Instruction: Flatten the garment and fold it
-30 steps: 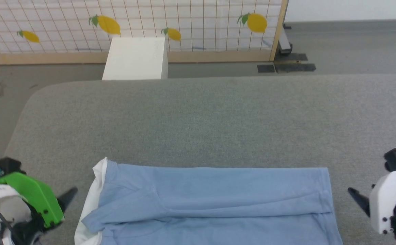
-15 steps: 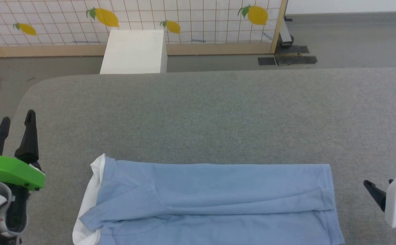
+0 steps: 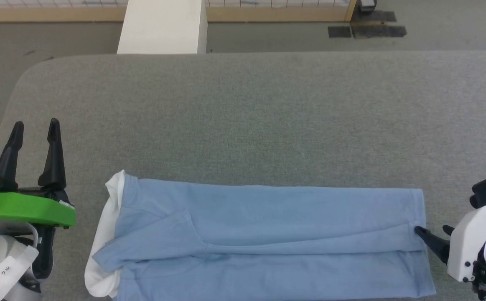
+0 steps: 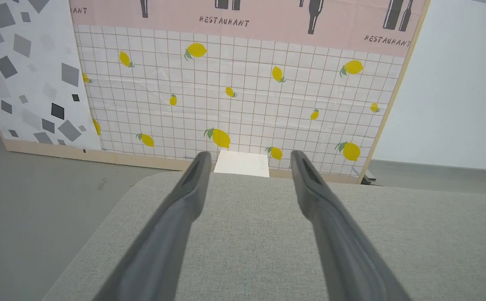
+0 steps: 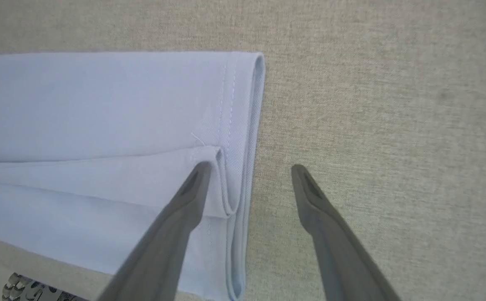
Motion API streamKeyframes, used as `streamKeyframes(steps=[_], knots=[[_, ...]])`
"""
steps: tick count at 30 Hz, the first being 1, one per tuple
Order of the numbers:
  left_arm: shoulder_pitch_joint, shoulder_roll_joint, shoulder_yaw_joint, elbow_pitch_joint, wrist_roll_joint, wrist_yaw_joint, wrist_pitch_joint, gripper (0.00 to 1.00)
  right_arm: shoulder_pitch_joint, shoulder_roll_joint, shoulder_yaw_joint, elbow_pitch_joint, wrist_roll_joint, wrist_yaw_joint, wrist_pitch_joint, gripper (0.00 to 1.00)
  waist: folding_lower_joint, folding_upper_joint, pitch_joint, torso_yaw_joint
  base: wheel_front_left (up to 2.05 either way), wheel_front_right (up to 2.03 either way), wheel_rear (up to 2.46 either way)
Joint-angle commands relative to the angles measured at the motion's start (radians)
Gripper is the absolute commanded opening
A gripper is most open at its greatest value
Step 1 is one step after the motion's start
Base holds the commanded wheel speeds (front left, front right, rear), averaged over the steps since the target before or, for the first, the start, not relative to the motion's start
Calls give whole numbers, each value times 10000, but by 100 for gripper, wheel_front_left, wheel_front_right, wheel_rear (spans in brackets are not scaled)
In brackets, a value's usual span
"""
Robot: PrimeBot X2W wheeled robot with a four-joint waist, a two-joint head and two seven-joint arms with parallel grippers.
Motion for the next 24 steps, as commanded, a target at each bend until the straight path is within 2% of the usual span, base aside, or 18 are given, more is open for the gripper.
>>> streamKeyframes(steps=[1, 10, 16, 22, 23, 24], knots=[[-150, -144, 128, -14, 144, -136, -71, 100, -173, 13, 110, 86, 116, -13, 18, 100, 0, 47, 300, 98, 0, 0, 0], [134, -986, 851, 0, 591, -614, -74, 100, -252, 104, 999, 735, 473, -13, 74, 100, 0, 47, 462, 105, 0, 0, 0], [267, -1219, 1083, 151, 821, -804, -75, 100, -554, 191, 1925, 845, 823, -13, 6, 100, 0, 47, 386, 86, 0, 0, 0], [236, -1359, 1141, 260, 1017, -929, -75, 100, -677, -34, 2164, 1239, 823, -13, 93, 98, 0, 47, 349, 149, 0, 0, 0], [233, -1392, 1169, 274, 1016, -941, -75, 100, -687, -67, 2165, 1284, 817, -13, 129, 19, 0, 47, 342, 153, 0, 0, 0], [245, -1403, 1181, 304, 1034, -952, -75, 100, -695, -103, 2152, 1326, 804, -13, 166, 0, 0, 47, 333, 154, 0, 0, 0]])
